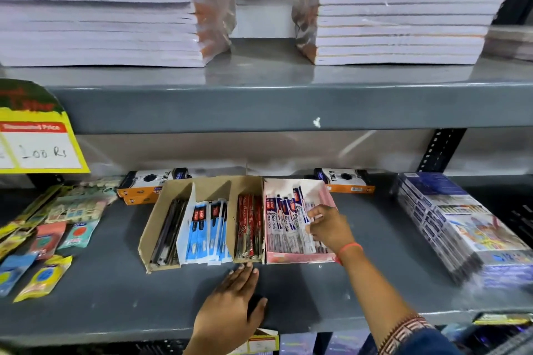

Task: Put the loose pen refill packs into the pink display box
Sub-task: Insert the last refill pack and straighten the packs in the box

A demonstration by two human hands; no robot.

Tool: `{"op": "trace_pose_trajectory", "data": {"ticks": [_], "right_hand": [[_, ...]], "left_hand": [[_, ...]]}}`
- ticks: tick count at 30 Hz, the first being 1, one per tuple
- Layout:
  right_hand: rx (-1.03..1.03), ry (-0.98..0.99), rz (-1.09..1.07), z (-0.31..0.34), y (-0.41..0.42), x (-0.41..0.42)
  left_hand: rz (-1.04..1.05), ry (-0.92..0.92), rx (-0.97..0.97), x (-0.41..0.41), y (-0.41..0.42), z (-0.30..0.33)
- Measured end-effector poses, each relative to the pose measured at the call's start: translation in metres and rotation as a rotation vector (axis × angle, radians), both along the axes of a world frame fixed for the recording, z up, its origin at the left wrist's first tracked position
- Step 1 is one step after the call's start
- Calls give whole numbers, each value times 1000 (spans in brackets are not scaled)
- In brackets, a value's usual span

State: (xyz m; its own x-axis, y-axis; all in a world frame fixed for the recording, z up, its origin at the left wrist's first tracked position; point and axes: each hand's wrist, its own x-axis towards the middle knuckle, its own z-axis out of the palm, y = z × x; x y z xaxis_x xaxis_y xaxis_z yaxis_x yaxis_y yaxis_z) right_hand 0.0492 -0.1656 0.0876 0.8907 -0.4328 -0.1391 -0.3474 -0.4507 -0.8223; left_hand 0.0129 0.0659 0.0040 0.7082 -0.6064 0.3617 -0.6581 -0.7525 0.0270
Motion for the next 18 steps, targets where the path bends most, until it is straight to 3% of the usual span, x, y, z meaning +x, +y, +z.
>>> {"op": "trace_pose_trajectory", "data": {"ticks": [5,11,14,18], "right_hand": [[-187,151,84,-12,9,11],[-519,173,18,-4,2,7],[-566,331,134,-6,6,7],[-578,376,149,-8,5,9]], "left_hand": [[-11,-12,-2,0,1,3],[16,-13,-4,1,2,2],[14,-6,-22,1,1,-1],[22,-36,-32,3,2,-3]]}}
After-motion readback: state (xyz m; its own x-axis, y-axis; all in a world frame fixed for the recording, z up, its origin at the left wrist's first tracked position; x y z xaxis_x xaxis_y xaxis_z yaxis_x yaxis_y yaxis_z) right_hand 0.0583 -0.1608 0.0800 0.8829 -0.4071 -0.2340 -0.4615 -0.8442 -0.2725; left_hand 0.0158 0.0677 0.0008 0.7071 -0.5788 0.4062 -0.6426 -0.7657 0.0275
